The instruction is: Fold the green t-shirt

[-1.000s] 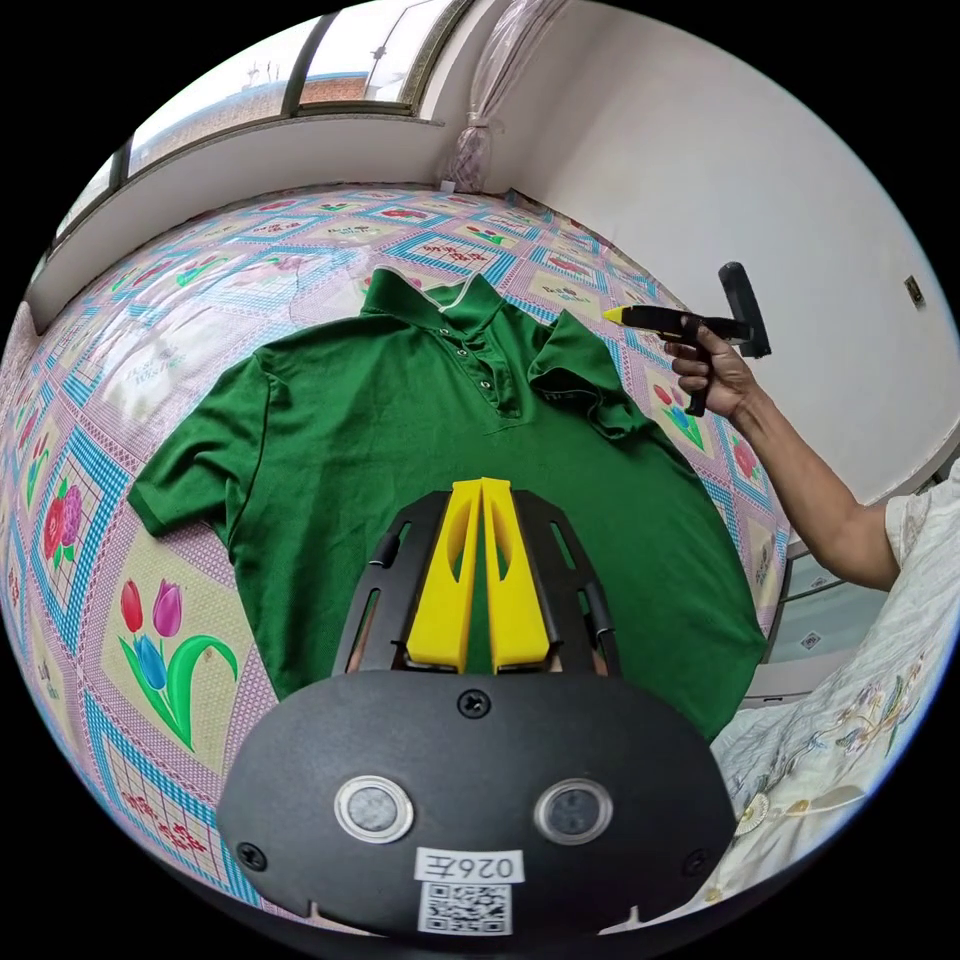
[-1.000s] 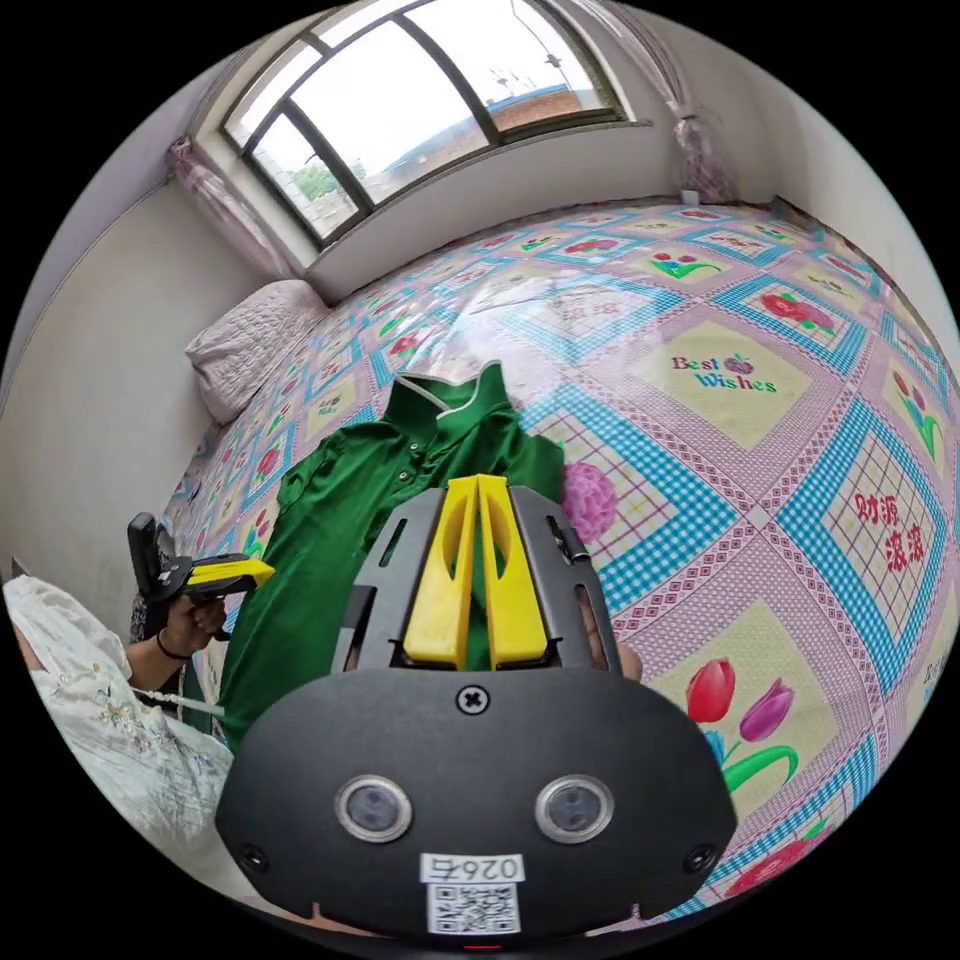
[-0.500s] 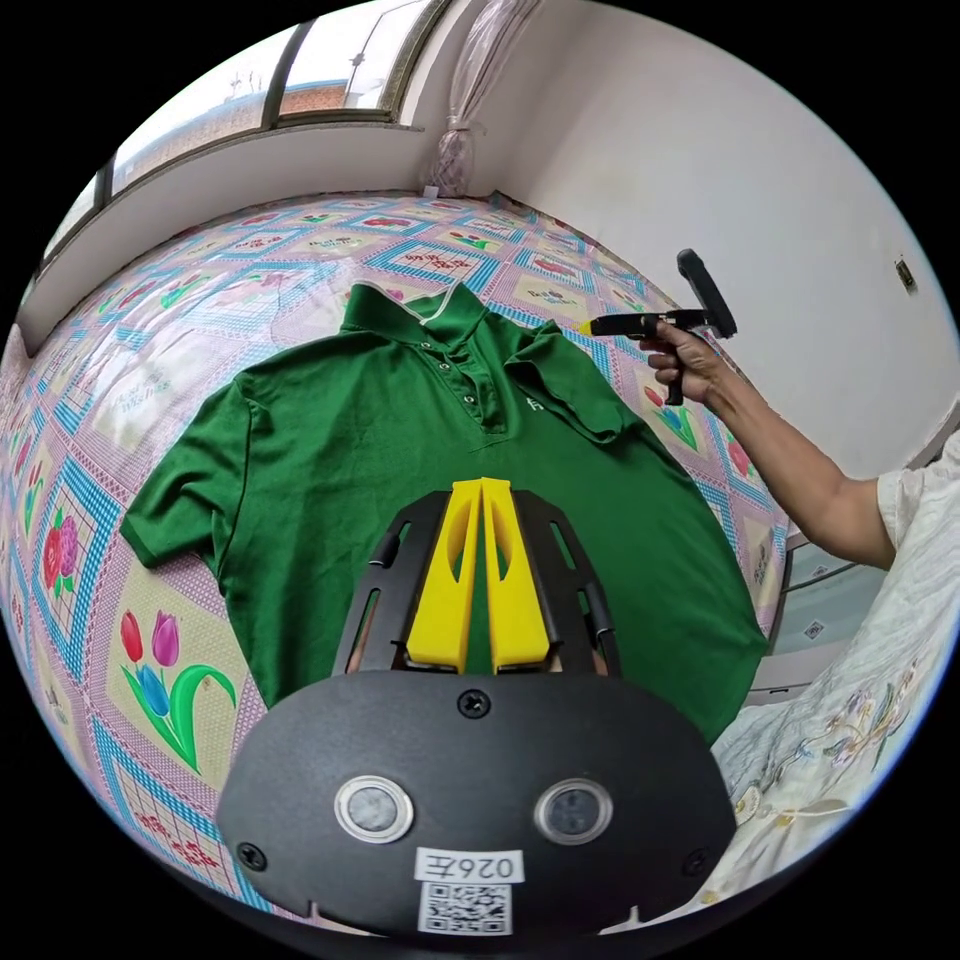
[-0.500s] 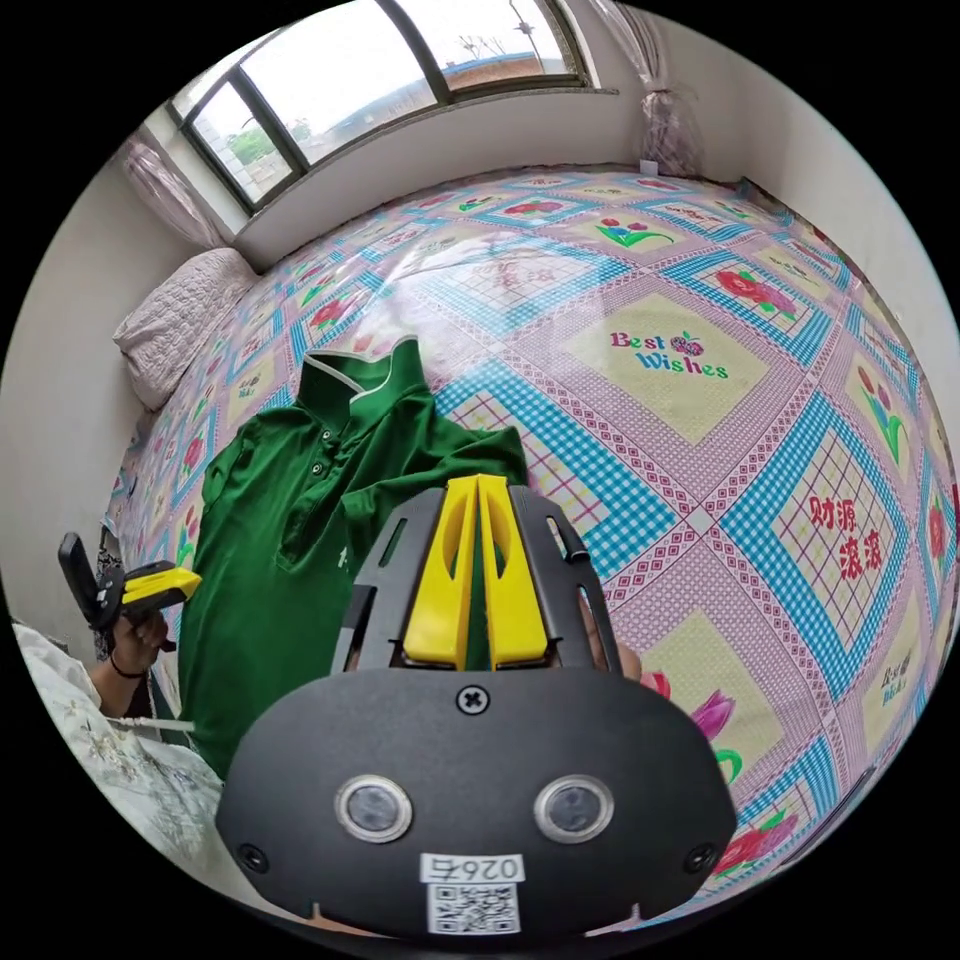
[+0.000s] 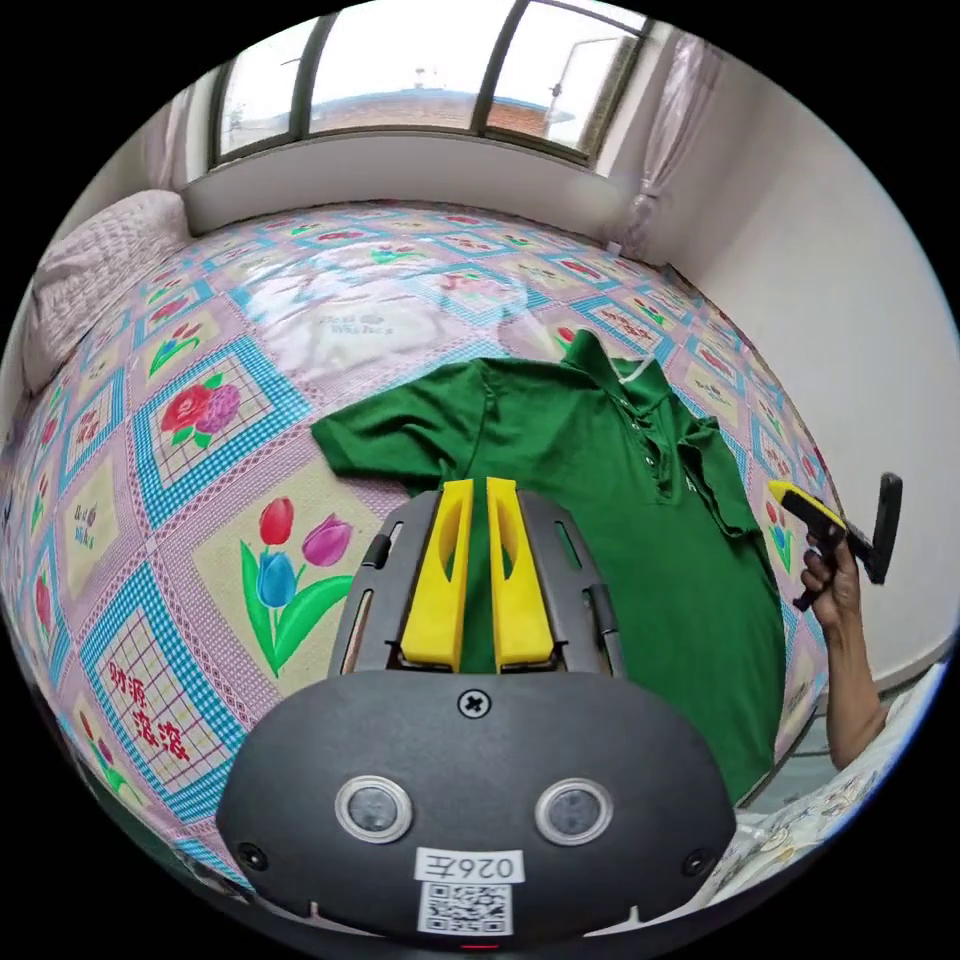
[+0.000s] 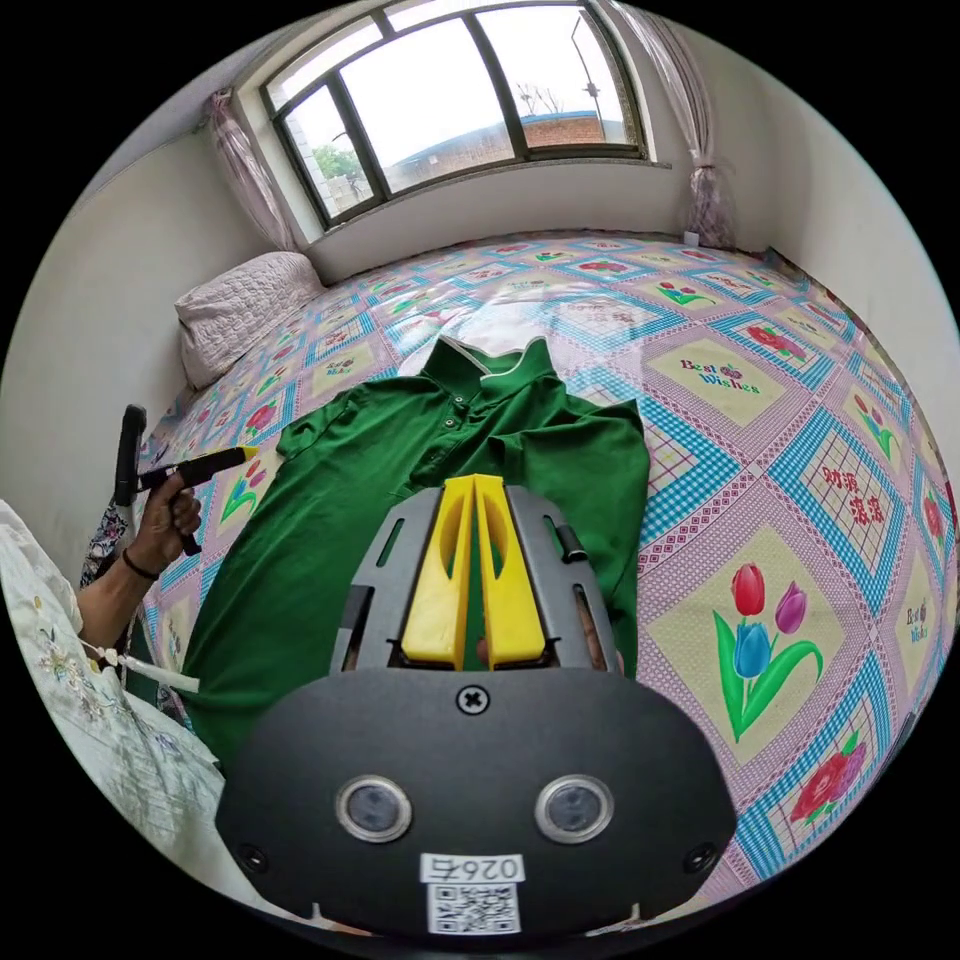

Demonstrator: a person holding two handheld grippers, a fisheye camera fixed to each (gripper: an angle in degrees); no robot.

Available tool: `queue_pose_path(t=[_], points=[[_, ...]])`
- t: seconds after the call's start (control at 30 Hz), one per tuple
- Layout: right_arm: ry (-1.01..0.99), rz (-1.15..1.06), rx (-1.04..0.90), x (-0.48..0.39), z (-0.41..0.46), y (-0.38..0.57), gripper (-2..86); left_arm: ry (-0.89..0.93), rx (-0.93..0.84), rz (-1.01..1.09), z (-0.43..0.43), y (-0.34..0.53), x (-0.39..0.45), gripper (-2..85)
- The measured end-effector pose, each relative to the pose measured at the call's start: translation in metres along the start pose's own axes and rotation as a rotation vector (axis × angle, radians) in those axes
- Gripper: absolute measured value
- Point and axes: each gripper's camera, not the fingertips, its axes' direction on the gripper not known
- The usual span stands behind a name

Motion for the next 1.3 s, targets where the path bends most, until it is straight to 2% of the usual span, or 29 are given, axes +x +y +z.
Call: queue_pose_path(t=[0.07,0.17,0.33,0.4,0.47,0.53,0.63,0.73,0.93,1.0,1.07,1.17,1.3], points=[[0.0,0.001,-0.003,-0.015,-0.008,0.013,-1.2,0.06,0.008,-0.173,0.001,-0.001,-0.043,9.2],[-0.02,0.041,-0.016,-0.022,-0.016,0.03,-1.2,0.178,0.0,-0.316,0.015,-0.005,-0.081,13.6],[-0.005,0.085,-0.054,-0.024,-0.024,0.055,-1.0,0.227,-0.039,-0.364,0.045,-0.023,-0.094,15.3],[-0.005,0.099,-0.063,-0.024,-0.026,0.06,-1.0,0.206,-0.063,-0.364,0.057,-0.03,-0.092,13.3],[-0.001,0.112,-0.067,-0.023,-0.028,0.065,-0.9,0.166,-0.114,-0.372,0.065,-0.037,-0.088,5.2],[0.009,0.114,-0.068,-0.023,-0.028,0.068,-0.9,0.194,-0.153,-0.368,0.07,-0.041,-0.085,1.1],[0.016,0.113,-0.077,-0.021,-0.025,0.069,-0.9,0.23,-0.06,-0.321,0.053,-0.04,-0.065,-0.5],[-0.007,0.122,-0.087,-0.016,-0.019,0.07,-0.9,0.177,0.047,-0.184,0.024,-0.039,-0.018,-0.8],[-0.043,0.114,-0.1,-0.016,-0.005,0.068,-0.9,-0.014,0.074,0.368,0.006,-0.023,0.145,-0.9],[-0.061,0.112,-0.091,-0.016,-0.005,0.066,-0.9,-0.113,0.038,0.533,0.018,-0.008,0.192,-0.8],[-0.081,0.109,-0.081,-0.016,-0.005,0.063,-0.9,-0.313,-0.006,0.748,0.039,0.018,0.246,-0.7],[-0.086,0.103,-0.064,-0.014,-0.005,0.059,-0.9,-0.545,0.058,0.957,0.055,0.058,0.29,-0.5],[-0.121,0.098,-0.03,-0.014,-0.001,0.047,-0.9,-0.573,0.02,1.034,0.067,0.076,0.307,-0.4]])
